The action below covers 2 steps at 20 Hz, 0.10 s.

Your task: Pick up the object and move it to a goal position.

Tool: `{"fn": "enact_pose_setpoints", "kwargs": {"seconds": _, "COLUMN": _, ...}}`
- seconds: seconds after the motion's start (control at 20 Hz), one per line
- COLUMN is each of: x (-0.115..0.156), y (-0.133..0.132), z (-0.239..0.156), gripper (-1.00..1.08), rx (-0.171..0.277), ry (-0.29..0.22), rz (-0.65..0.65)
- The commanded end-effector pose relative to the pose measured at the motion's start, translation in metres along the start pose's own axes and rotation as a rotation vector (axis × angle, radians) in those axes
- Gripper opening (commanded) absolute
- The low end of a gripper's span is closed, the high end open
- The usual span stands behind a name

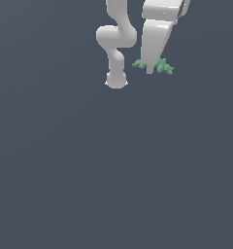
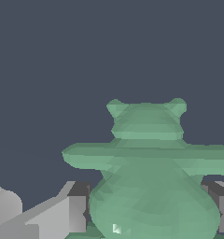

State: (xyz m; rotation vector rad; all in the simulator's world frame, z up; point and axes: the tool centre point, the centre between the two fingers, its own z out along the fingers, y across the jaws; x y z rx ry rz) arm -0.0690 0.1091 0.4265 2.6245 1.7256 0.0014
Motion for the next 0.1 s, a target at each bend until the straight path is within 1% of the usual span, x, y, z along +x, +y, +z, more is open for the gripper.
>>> {"fn": "enact_pose_setpoints", "kwargs": {"seconds": 0.0, "x": 0.0003, "y": -0.0011, "z": -0.0037, "gripper": -1.00, "rx": 0.001, "ry": 0.000, "rz": 0.001}}
{"fn": "enact_pose_setpoints", "kwargs": {"seconds": 0.05, "x": 0.0003, "y": -0.0012, "z": -0.0039, "gripper": -1.00, "rx": 0.001, "ry": 0.000, "rz": 0.001}}
